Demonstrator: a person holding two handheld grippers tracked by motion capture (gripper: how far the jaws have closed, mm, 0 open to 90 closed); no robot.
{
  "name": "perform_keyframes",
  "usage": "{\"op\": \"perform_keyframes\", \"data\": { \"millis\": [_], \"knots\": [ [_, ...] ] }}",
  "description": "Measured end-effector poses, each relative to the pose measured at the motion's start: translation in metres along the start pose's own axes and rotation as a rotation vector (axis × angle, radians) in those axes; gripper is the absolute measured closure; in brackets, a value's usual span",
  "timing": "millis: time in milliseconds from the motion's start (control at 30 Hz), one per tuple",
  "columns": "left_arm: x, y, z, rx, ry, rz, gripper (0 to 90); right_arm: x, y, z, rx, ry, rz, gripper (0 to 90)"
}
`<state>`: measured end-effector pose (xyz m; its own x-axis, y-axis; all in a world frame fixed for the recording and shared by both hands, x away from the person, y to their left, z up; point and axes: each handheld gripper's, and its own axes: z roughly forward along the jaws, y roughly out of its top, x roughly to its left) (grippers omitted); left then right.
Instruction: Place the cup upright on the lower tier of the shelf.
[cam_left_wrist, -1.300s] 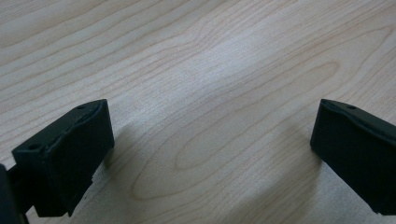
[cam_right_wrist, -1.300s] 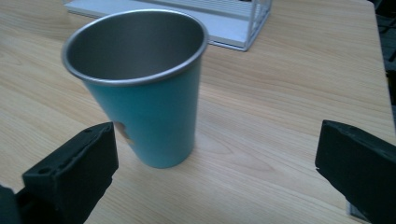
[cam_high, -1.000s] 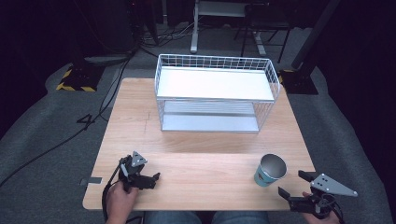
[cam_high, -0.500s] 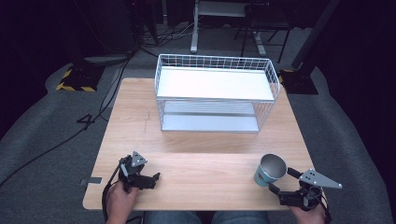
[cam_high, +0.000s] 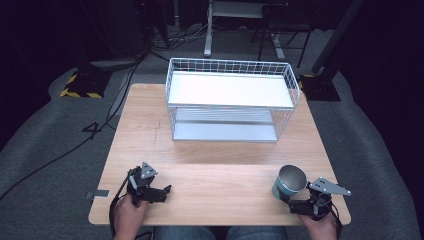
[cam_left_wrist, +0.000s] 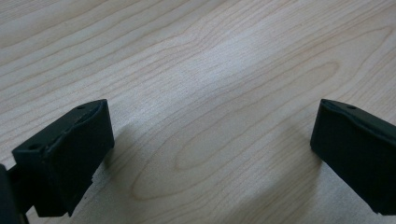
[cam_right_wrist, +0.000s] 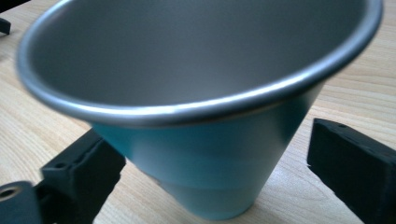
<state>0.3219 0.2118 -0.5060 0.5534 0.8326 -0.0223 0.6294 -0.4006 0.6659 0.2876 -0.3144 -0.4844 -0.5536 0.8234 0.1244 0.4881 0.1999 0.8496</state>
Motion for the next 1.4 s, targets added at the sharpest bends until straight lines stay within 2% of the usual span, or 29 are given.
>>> {"op": "perform_keyframes", "data": {
  "millis": [67, 333, 467, 767, 1000, 1400],
  "knots": [
    [0.0, 0.0, 0.0, 0.0, 0.0, 0.0, 0.0, 0.0, -0.001, 0.001, -0.004, 0.0, 0.017, 7.4],
    [0.0, 0.0, 0.0, 0.0, 0.0, 0.0, 0.0, 0.0, -0.005, 0.015, 0.003, 0.025, 0.023, 16.0],
    [0.0, 0.0, 0.0, 0.0, 0.0, 0.0, 0.0, 0.003, -0.003, 0.019, 0.002, 0.009, 0.008, 19.0],
    [0.0, 0.0, 0.0, 0.0, 0.0, 0.0, 0.0, 0.004, 0.0, 0.015, -0.001, -0.007, 0.008, 20.8],
    [0.0, 0.001, 0.0, 0.001, -0.002, -0.001, 0.0, 0.013, 0.004, 0.011, 0.011, -0.002, -0.036, 21.0],
    [0.0, 0.001, 0.0, 0.001, -0.002, -0.001, 0.0, 0.017, 0.019, 0.012, 0.02, 0.018, -0.053, 21.1]
  ]
}}
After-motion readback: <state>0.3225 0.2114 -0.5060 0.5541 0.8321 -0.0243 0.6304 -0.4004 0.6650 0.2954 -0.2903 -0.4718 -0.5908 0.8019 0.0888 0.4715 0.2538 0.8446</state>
